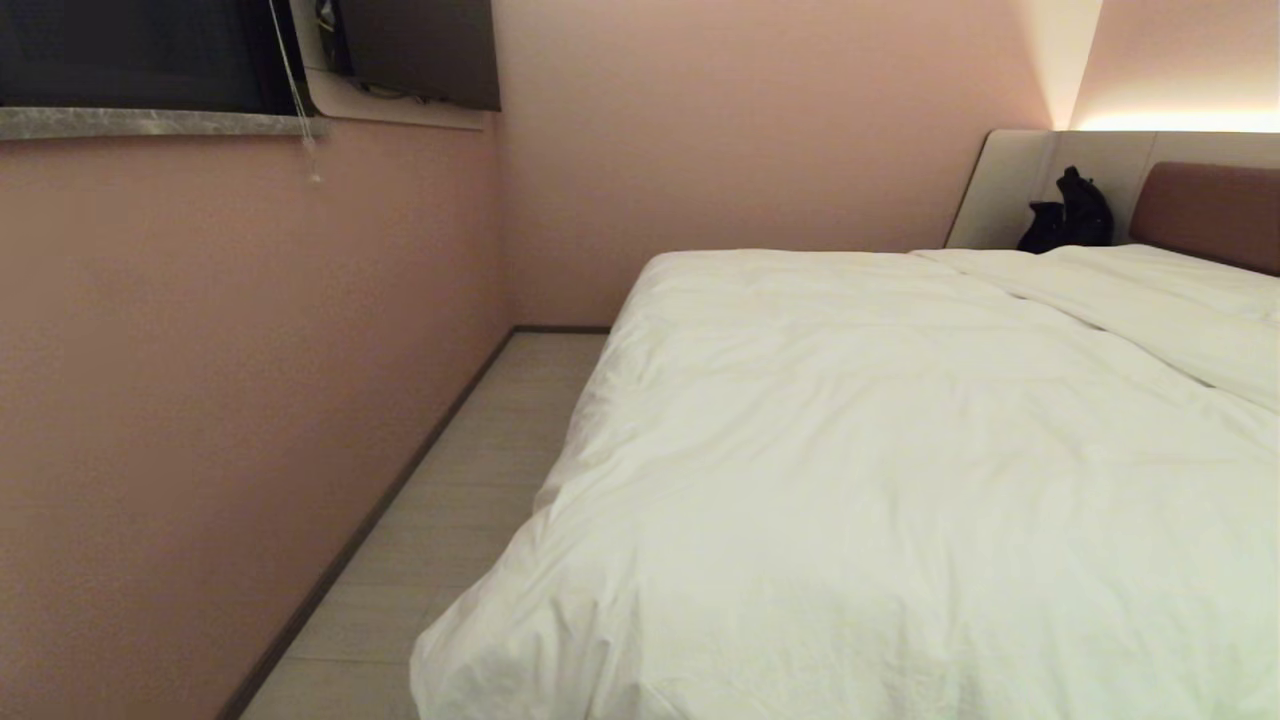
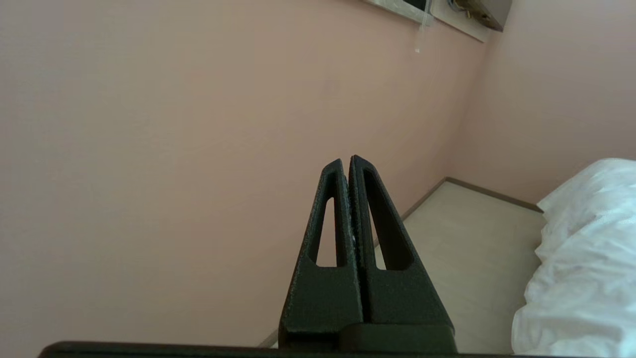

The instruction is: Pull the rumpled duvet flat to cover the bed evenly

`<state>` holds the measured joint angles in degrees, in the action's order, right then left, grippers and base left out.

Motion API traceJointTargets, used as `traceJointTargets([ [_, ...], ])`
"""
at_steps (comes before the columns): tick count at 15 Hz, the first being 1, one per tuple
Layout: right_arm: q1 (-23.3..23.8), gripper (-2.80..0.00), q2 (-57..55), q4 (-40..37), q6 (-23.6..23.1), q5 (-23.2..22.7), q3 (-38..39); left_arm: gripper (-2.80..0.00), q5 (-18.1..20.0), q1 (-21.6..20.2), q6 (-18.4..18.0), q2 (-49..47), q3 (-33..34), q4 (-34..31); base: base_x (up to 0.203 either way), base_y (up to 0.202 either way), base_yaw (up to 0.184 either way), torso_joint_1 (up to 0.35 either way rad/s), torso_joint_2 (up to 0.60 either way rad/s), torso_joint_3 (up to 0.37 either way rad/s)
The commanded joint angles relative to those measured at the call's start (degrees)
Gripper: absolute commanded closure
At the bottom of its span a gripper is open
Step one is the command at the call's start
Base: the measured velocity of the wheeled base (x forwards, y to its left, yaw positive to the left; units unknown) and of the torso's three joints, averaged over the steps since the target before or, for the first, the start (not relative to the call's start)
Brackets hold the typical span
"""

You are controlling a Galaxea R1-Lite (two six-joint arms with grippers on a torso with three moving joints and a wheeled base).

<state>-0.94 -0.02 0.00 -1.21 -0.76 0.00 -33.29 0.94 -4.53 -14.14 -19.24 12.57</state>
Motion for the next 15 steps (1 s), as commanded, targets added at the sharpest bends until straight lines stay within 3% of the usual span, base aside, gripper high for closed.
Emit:
traceJointTargets([
  [1,0.0,0.00,0.0,0.0,0.0,0.0,0.0,0.00,0.9,-1.4,-0.3,1.8,0.8,-0.2,0.000,0.000,0.000,0.000,0.00,0.000],
  [6,0.0,0.00,0.0,0.0,0.0,0.0,0.0,0.00,7.3,-1.6,-0.6,4.8,3.3,-0.4,0.000,0.000,0.000,0.000,0.00,0.000],
  [8,0.0,0.00,0.0,0.0,0.0,0.0,0.0,0.00,12.4,-1.6,-0.4,5.9,3.6,-2.3,0.000,0.000,0.000,0.000,0.00,0.000],
  [11,0.0,0.00,0.0,0.0,0.0,0.0,0.0,0.00,24.1,-1.6,-0.2,10.2,3.3,-8.0,0.000,0.000,0.000,0.000,0.00,0.000],
  [15,0.0,0.00,0.0,0.0,0.0,0.0,0.0,0.00,33.3,-1.6,-0.2,12.4,3.0,-10.5,0.000,0.000,0.000,0.000,0.00,0.000],
])
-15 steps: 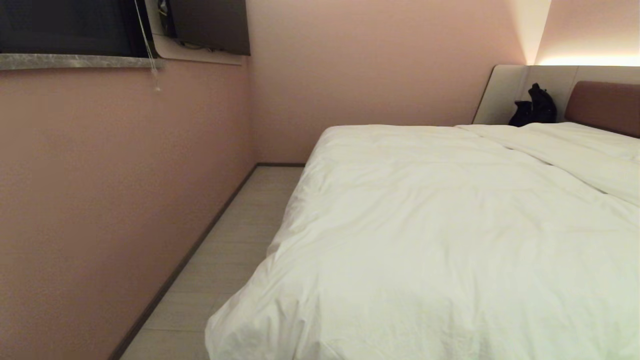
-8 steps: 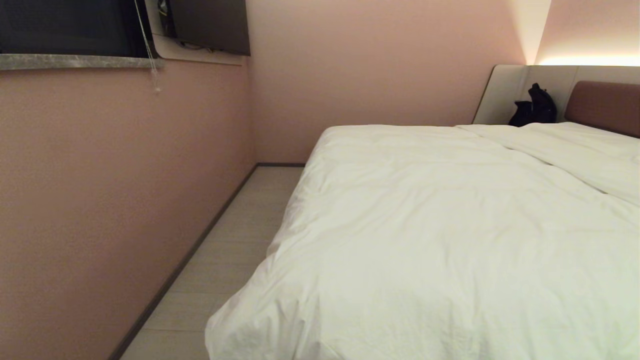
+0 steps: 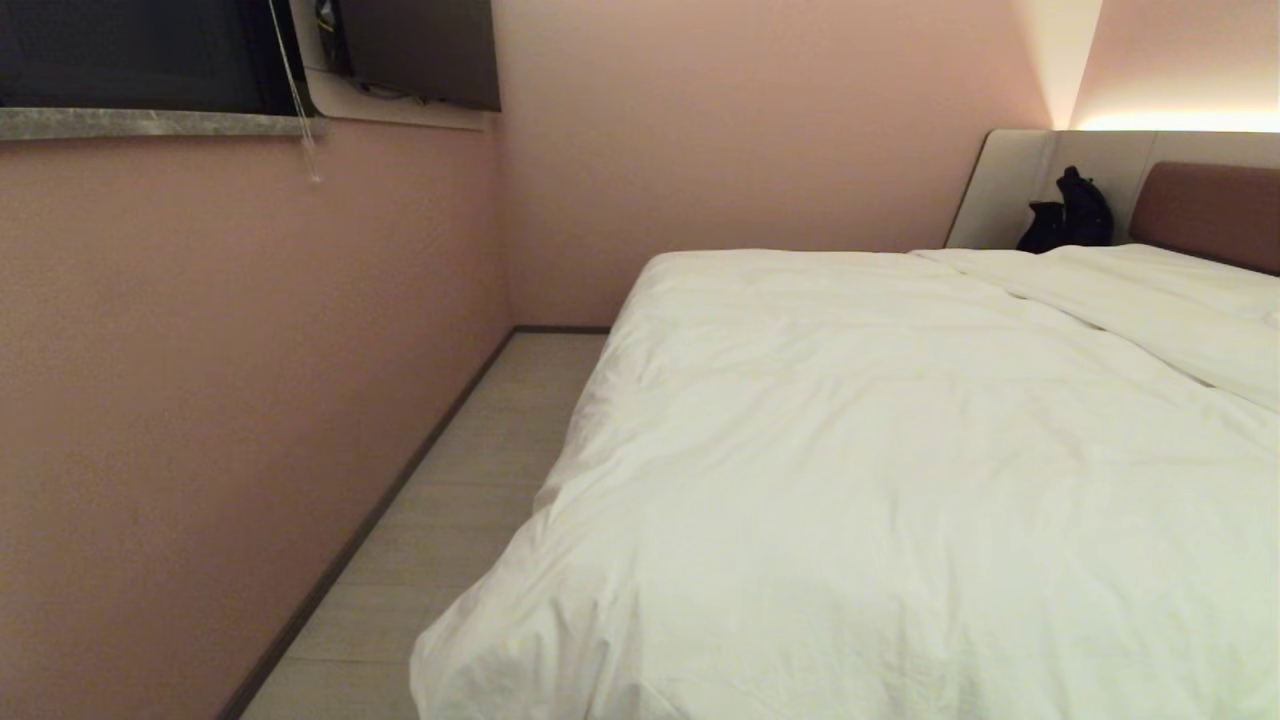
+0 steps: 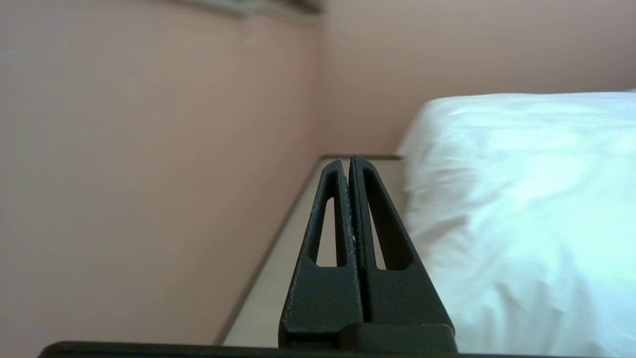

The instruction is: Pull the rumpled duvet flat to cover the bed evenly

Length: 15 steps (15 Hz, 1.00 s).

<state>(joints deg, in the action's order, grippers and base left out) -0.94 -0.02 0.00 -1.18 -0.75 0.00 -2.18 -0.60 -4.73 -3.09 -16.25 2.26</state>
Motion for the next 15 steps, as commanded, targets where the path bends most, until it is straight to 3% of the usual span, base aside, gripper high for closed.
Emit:
traceJointTargets([
  [1,0.0,0.00,0.0,0.0,0.0,0.0,0.0,0.00,3.0,0.0,0.0,1.6,0.1,-0.6,0.000,0.000,0.000,0.000,0.00,0.000],
  [3,0.0,0.00,0.0,0.0,0.0,0.0,0.0,0.00,8.0,0.0,0.0,2.6,0.3,-3.0,0.000,0.000,0.000,0.000,0.00,0.000],
  [6,0.0,0.00,0.0,0.0,0.0,0.0,0.0,0.00,10.6,0.0,0.0,3.0,1.1,-4.8,0.000,0.000,0.000,0.000,0.00,0.000],
  [15,0.0,0.00,0.0,0.0,0.0,0.0,0.0,0.00,10.2,0.0,-0.3,3.0,7.0,-5.0,0.000,0.000,0.000,0.000,0.00,0.000],
])
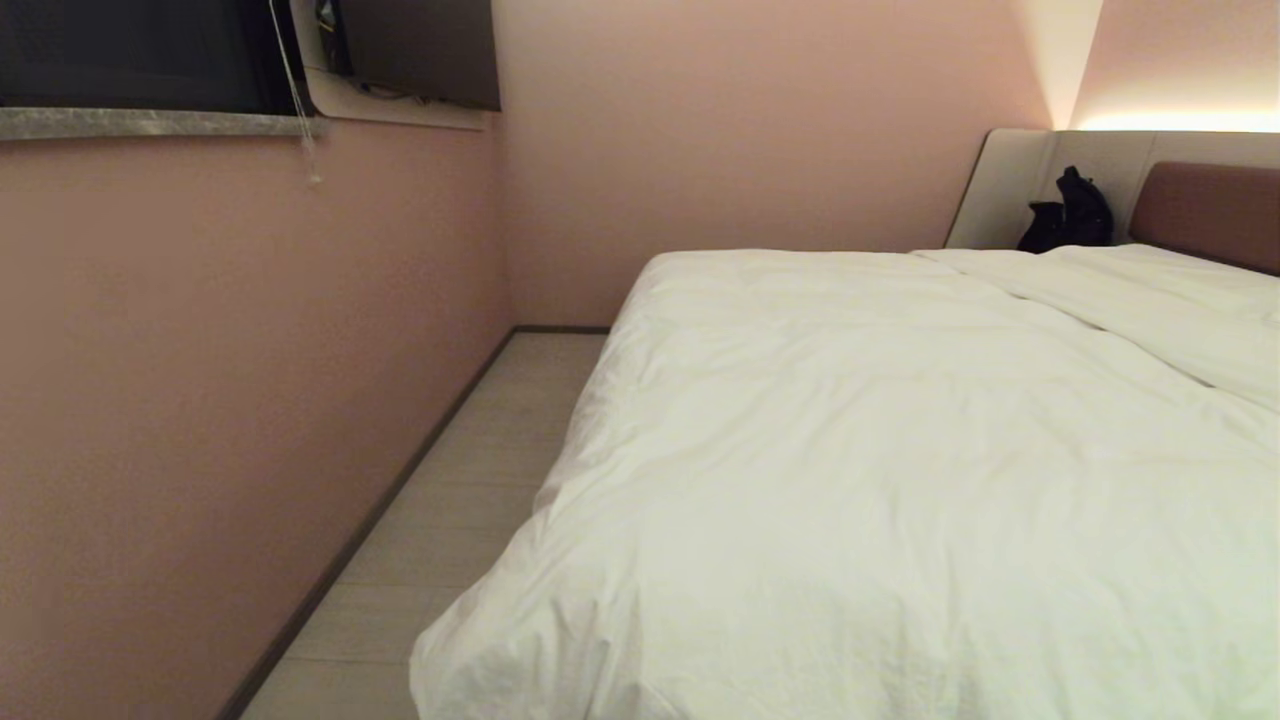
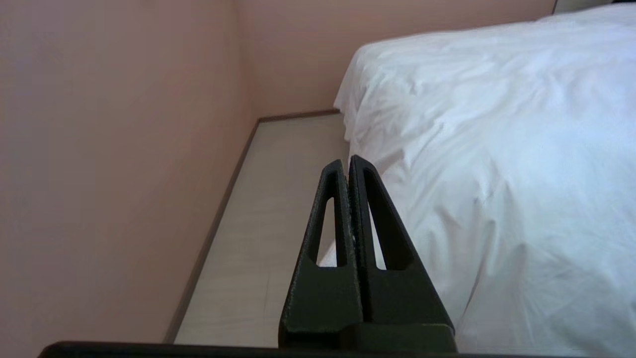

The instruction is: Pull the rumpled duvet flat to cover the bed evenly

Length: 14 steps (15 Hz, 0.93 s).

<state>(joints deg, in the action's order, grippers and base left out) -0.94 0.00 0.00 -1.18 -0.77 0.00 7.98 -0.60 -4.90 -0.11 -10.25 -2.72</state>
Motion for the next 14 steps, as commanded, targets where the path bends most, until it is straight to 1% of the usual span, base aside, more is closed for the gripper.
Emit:
traceJointTargets([
  [1,0.0,0.00,0.0,0.0,0.0,0.0,0.0,0.00,0.1,0.0,-0.1,0.0,1.6,0.0,0.000,0.000,0.000,0.000,0.00,0.000],
  [10,0.0,0.00,0.0,0.0,0.0,0.0,0.0,0.00,0.4,0.0,-0.2,0.0,6.1,0.0,0.000,0.000,0.000,0.000,0.00,0.000],
  [14,0.0,0.00,0.0,0.0,0.0,0.0,0.0,0.00,1.0,0.0,-0.2,0.0,6.1,0.0,0.000,0.000,0.000,0.000,0.00,0.000],
])
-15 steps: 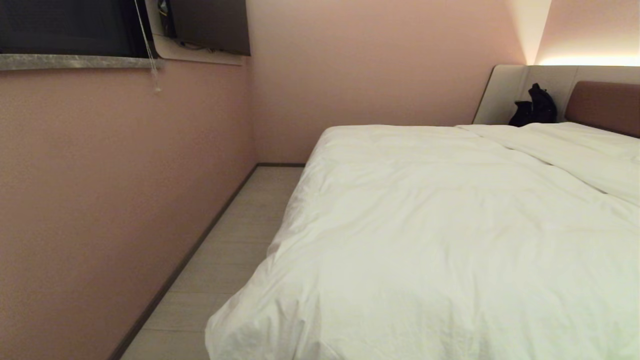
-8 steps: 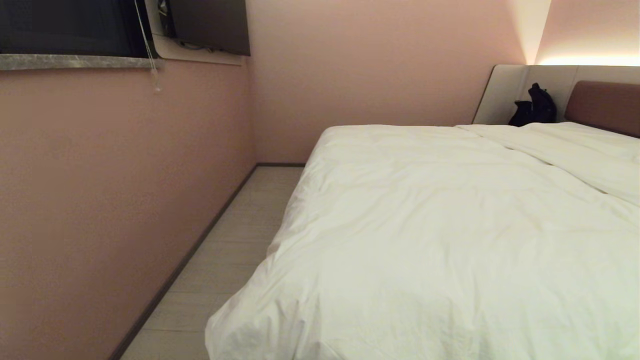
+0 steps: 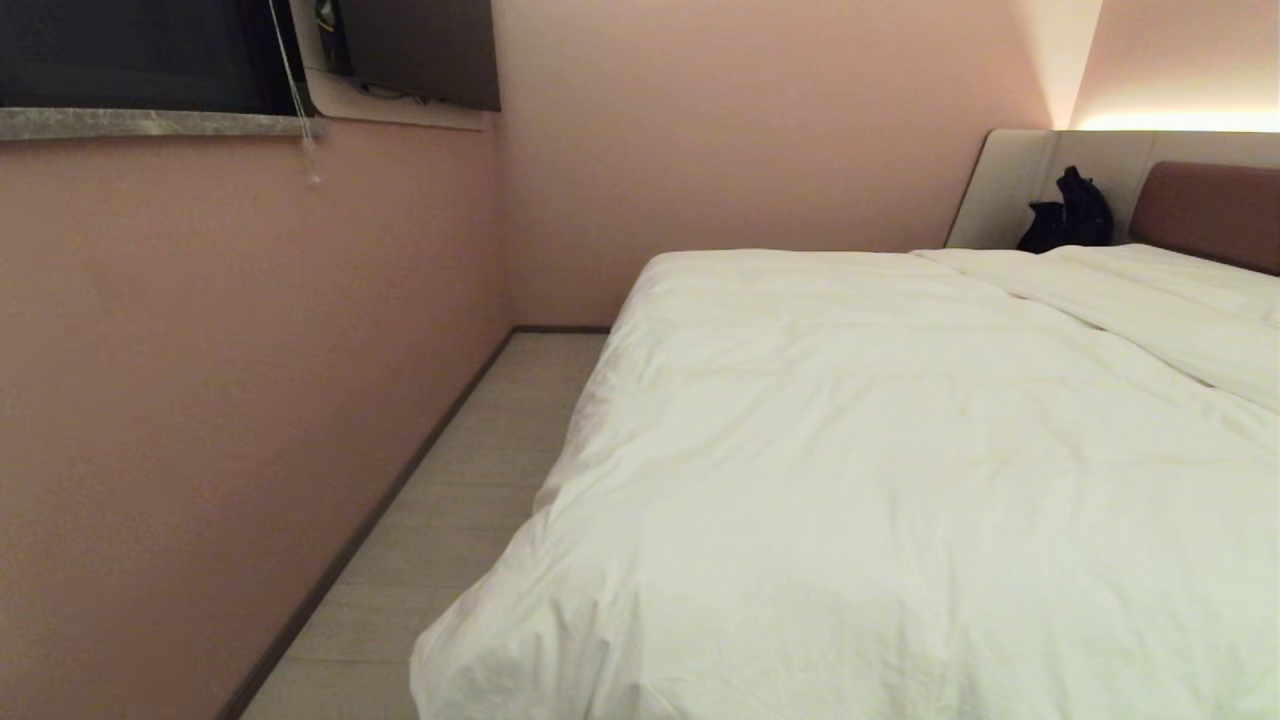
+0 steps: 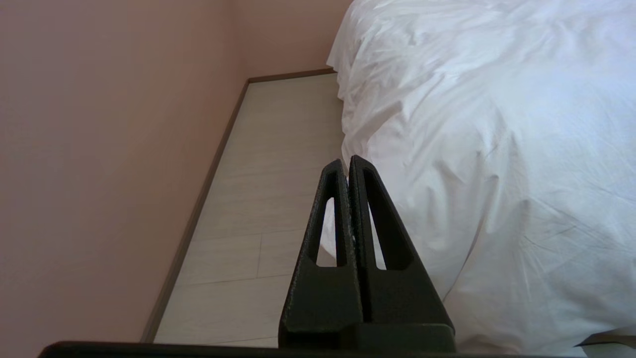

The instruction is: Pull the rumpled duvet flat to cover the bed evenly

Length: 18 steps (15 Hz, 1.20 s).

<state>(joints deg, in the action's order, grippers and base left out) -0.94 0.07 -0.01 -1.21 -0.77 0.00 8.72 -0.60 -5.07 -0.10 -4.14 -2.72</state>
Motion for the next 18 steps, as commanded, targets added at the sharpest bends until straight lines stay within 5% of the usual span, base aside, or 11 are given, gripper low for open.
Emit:
traceJointTargets([
  [1,0.0,0.00,-0.1,0.0,0.0,0.0,0.0,0.00,0.4,0.0,0.0,0.0,0.0,0.0,0.000,0.000,0.000,0.000,0.00,0.000],
  [10,0.0,0.00,-0.1,0.0,0.0,0.0,0.0,0.00,1.3,0.0,-0.2,0.0,0.2,0.3,0.000,0.000,0.000,0.000,0.00,0.000],
  [15,0.0,0.00,-0.1,0.0,0.0,0.0,0.0,0.00,-6.5,0.0,-3.4,0.1,1.2,0.8,0.000,0.000,0.000,0.000,0.00,0.000],
  [18,0.0,0.00,-0.1,0.0,0.0,0.0,0.0,0.00,-7.4,0.0,-3.5,0.0,1.9,1.2,0.000,0.000,0.000,0.000,0.00,0.000],
])
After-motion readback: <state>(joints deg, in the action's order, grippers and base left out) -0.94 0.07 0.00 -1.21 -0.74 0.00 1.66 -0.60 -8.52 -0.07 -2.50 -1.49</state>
